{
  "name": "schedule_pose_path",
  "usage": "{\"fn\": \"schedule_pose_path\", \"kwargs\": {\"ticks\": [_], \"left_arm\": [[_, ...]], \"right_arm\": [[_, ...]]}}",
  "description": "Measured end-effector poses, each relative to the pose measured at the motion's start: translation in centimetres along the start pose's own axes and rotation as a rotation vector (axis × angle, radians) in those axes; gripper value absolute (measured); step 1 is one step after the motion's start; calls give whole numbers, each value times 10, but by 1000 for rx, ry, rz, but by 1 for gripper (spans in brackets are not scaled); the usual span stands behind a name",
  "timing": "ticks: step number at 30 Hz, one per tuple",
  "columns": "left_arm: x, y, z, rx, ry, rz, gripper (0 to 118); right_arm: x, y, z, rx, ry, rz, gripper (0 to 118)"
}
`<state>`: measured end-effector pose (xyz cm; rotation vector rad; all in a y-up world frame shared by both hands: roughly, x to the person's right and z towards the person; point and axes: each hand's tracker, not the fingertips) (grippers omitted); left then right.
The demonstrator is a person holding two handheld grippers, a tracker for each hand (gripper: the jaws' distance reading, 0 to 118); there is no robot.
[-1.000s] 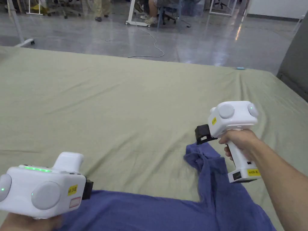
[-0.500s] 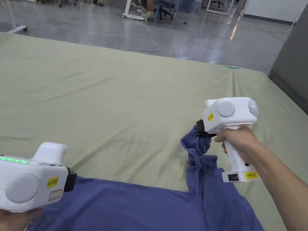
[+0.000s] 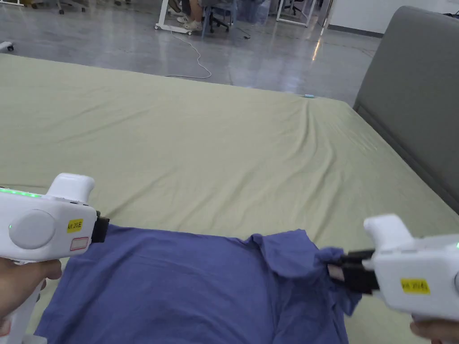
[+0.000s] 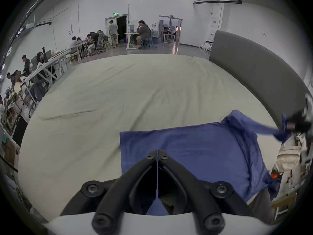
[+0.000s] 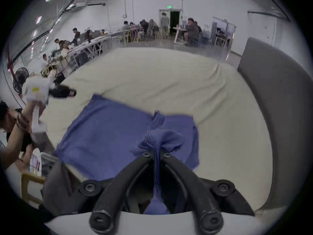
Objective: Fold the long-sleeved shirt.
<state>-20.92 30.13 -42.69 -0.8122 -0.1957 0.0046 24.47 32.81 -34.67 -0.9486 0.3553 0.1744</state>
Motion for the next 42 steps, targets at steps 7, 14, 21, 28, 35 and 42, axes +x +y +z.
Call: {"fn": "schedule_pose_path", "kwargs": {"ticks": [7, 14, 21, 28, 35, 42], "left_arm": [[16, -16, 28, 2, -10, -23, 0], [18, -22, 43, -1, -5, -24, 0], [20, -18, 29, -15, -7, -18, 0], [16, -12, -19, -75, 36, -22, 0], [-18, 19, -79, -90, 125, 66, 91], [-57, 51, -166, -213, 233, 131, 114]], "right_arm": [[-32, -86, -82, -271, 74, -29, 1], [-29, -87, -72, -240, 28, -61, 68], [-7, -45, -15, 7, -88, -86, 108], [7, -32, -63, 3, -98, -133, 0], [19, -5, -109, -37, -105, -182, 0], [27, 15, -124, -45, -72, -172, 0]]}}
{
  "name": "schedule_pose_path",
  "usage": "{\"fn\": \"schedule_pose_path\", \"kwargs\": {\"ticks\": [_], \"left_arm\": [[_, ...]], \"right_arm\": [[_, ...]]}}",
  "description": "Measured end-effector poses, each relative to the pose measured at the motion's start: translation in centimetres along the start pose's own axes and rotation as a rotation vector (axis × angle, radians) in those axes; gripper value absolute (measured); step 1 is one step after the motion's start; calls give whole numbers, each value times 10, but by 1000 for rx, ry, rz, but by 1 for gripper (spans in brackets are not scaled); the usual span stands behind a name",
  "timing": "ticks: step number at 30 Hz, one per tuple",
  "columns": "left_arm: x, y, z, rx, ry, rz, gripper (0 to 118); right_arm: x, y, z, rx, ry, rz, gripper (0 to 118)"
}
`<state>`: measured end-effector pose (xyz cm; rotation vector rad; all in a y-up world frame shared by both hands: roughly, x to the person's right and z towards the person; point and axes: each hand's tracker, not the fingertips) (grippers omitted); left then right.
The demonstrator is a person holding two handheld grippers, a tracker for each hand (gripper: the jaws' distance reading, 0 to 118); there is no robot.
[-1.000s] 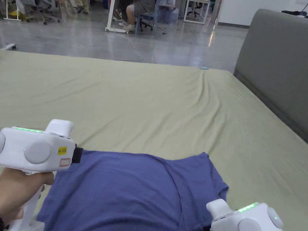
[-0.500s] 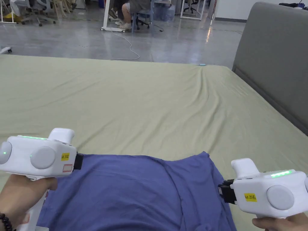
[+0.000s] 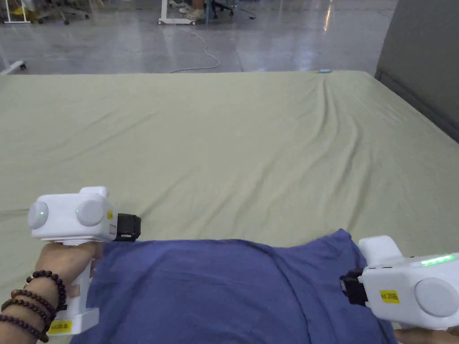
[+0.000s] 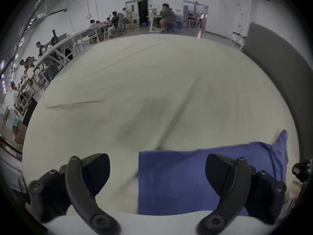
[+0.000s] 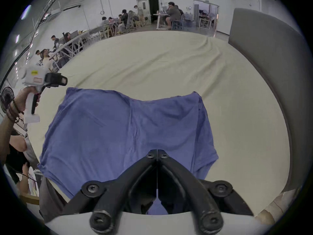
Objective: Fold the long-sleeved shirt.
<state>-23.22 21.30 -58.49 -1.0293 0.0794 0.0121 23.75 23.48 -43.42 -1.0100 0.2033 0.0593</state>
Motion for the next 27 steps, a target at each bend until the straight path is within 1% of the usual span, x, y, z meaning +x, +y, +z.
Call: {"fn": "schedule_pose_path", "kwargs": {"ticks": [3, 5, 6, 7, 8, 9, 10, 11, 12, 13, 14, 15, 16, 17, 19, 21, 22, 23, 24, 25, 26, 27], "left_arm": [[2, -1, -24, -64, 20, 10, 114], [4, -5, -36, -103, 6, 13, 113], [6, -9, -39, -124, 9, -1, 107], [9, -13, -40, -136, 30, -28, 79], [11, -15, -38, -122, 9, -26, 60], [15, -15, -27, -71, 22, -55, 50], [18, -15, -18, -56, -5, -94, 4], [20, -17, -10, -32, -34, -95, 0], [21, -18, -1, -16, -58, -84, 0], [23, -19, 7, -5, -58, -88, 0], [21, -17, 11, 6, -62, -92, 0], [21, -17, 18, 17, -65, -97, 0], [21, -17, 23, 22, -68, -101, 0], [21, -17, 27, 27, -68, -103, 0], [17, -15, 31, 35, -69, -104, 0], [15, -16, 36, 36, -69, -103, 0], [13, -16, 36, 34, -69, -104, 0], [12, -17, 37, 33, -69, -104, 0], [11, -19, 39, 33, -69, -103, 0], [11, -20, 41, 32, -70, -100, 0], [10, -21, 41, 30, -72, -98, 0], [9, -23, 43, 30, -73, -96, 0]], "right_arm": [[11, 8, -6, -5, -4, -4, 0], [19, 20, -8, -9, -18, -13, 0], [26, 28, -10, -1, -34, -21, 0], [33, 38, -13, 6, -46, -31, 0], [37, 47, -15, 13, -54, -41, 0], [43, 59, -18, 20, -56, -56, 0], [51, 70, -22, 25, -58, -67, 0], [56, 79, -25, 27, -64, -71, 0], [60, 92, -31, 27, -75, -72, 1], [67, 103, -37, 33, -92, -81, 27], [74, 111, -44, 32, -93, -94, 55], [82, 121, -56, 5, -83, -113, 75], [83, 127, -65, -45, -57, -128, 76], [87, 132, -75, -85, -34, -147, 75], [91, 135, -99, -179, -25, -219, 75], [94, 134, -122, -218, -17, -234, 73], [92, 132, -131, -243, -12, -231, 64], [90, 130, -137, -268, -11, -231, 51], [85, 124, -145, -312, -21, -229, 47], [82, 121, -146, -287, -64, -207, 43], [80, 123, -142, -256, -62, -206, 23], [80, 126, -137, -262, -63, -215, 9]]}}
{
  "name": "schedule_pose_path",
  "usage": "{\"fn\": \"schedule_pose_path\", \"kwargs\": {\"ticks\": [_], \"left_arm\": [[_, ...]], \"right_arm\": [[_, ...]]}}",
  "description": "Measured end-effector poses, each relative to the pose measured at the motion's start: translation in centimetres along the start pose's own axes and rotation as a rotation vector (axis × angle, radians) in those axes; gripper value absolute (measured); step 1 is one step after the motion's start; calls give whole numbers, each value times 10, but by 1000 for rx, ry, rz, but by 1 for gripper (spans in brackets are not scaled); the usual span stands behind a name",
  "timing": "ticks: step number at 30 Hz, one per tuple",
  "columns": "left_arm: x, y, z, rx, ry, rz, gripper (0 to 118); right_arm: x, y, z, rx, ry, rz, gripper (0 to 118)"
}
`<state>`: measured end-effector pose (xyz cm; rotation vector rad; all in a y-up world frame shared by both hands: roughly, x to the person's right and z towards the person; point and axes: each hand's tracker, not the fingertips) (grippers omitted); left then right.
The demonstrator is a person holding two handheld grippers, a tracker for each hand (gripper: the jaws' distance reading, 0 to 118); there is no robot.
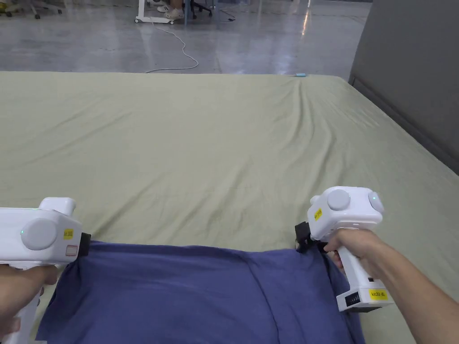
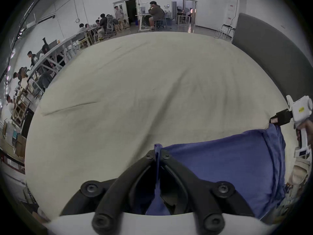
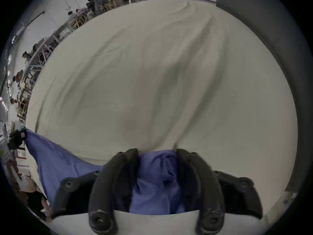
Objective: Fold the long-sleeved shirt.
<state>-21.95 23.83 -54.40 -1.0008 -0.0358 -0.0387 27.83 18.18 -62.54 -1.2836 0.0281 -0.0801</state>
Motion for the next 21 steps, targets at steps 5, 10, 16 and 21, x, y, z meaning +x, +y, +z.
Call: {"fn": "schedule_pose_path", "kwargs": {"ticks": [5, 10, 16, 21], "left_arm": [[-4, -8, 23, 11, -9, 15, 0], [-15, -36, 85, 45, -59, 8, 0], [-35, -104, 163, 43, -146, -9, 0], [-44, -167, 186, -49, -195, -11, 0]], "right_arm": [[-8, -18, 39, 73, 26, 25, 9], [-3, -78, 118, 224, 122, 76, 9], [9, -197, 199, 313, 170, 131, 9], [10, -294, 214, 290, 189, 159, 9]]}}
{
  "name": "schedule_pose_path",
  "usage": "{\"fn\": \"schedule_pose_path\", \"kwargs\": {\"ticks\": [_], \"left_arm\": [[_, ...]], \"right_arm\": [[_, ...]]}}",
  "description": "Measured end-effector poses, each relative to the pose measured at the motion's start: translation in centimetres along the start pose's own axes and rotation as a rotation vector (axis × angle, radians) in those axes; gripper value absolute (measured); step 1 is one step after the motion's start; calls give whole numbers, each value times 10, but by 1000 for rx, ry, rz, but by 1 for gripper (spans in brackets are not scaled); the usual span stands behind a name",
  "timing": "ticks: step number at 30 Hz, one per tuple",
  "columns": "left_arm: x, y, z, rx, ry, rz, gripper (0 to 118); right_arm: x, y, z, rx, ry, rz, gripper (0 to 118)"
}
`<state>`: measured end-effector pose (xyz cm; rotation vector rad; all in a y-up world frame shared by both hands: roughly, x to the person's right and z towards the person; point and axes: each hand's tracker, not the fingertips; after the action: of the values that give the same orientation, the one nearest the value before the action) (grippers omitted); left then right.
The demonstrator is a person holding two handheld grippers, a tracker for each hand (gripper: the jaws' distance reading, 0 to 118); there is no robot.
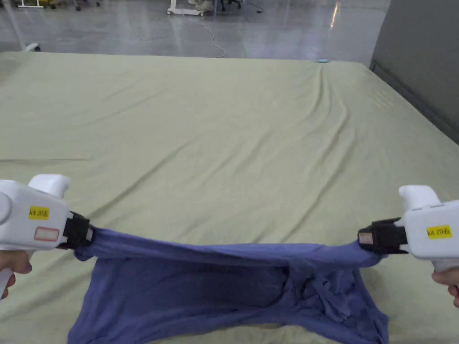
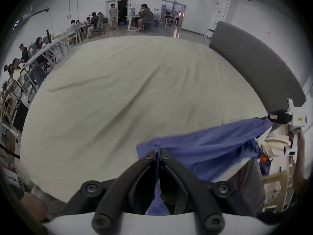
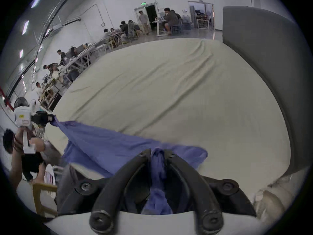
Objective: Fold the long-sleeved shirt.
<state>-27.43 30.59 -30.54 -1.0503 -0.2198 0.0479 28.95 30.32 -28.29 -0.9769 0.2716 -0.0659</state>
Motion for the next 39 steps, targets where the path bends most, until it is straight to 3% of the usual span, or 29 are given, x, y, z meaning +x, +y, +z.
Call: {"fn": "schedule_pose_path", "kwargs": {"ticks": [5, 6, 7, 9, 11, 12, 15, 16, 18, 19, 24, 25, 26, 27, 28, 36, 37, 38, 39], "left_arm": [[9, -55, -25, -172, 6, -55, 0], [12, -63, -34, -189, 3, -46, 0], [15, -70, -43, -210, 15, -44, 0], [20, -81, -62, -245, 56, -90, 0], [23, -87, -75, -250, 72, -89, 0], [22, -89, -79, -248, 69, -77, 0], [20, -86, -71, -208, 47, -28, 5], [18, -83, -63, -174, 22, -35, 33], [19, -77, -45, -129, 18, -51, 100], [20, -71, -34, -91, 27, -54, 115], [34, -29, -1, 100, 41, 13, 114], [39, -24, 3, 154, 42, 24, 103], [42, -21, 5, 199, 38, 19, 76], [48, -18, 5, 233, 45, 7, 32], [53, -15, 2, 241, 63, 3, 0], [39, -15, 0, 221, -29, 44, 0], [29, -16, 0, 208, -70, 84, 7], [17, -16, -4, 183, -135, 160, 34], [1, -18, -8, 155, -208, 231, 74]], "right_arm": [[-10, -60, -16, -177, -7, 40, 10], [-6, -56, -25, -255, 5, -41, 9], [-2, -51, -29, -181, -13, -39, 9], [12, -42, -58, -241, -62, 93, 9], [14, -39, -80, -389, -72, 159, 11], [-8, -48, -74, -390, -82, 192, 13], [-13, -48, -74, -423, -112, 225, 20], [-15, -46, -66, -398, -150, 240, 38], [-17, -41, -45, -312, -201, 233, 80], [-20, -36, -32, -246, -208, 219, 92], [-51, 10, -1, -28, -255, 156, 91], [-57, 17, 0, 7, -236, 132, 87], [-62, 21, 1, 47, -219, 108, 71], [-68, 26, 0, 85, -195, 88, 33], [-71, 29, -5, 107, -176, 68, 0], [-88, 37, -27, 105, -181, 78, 0], [-89, 37, -27, 106, -171, 73, 0], [-89, 36, -28, 106, -161, 66, 0], [-91, 34, -28, 107, -153, 63, 0]]}}
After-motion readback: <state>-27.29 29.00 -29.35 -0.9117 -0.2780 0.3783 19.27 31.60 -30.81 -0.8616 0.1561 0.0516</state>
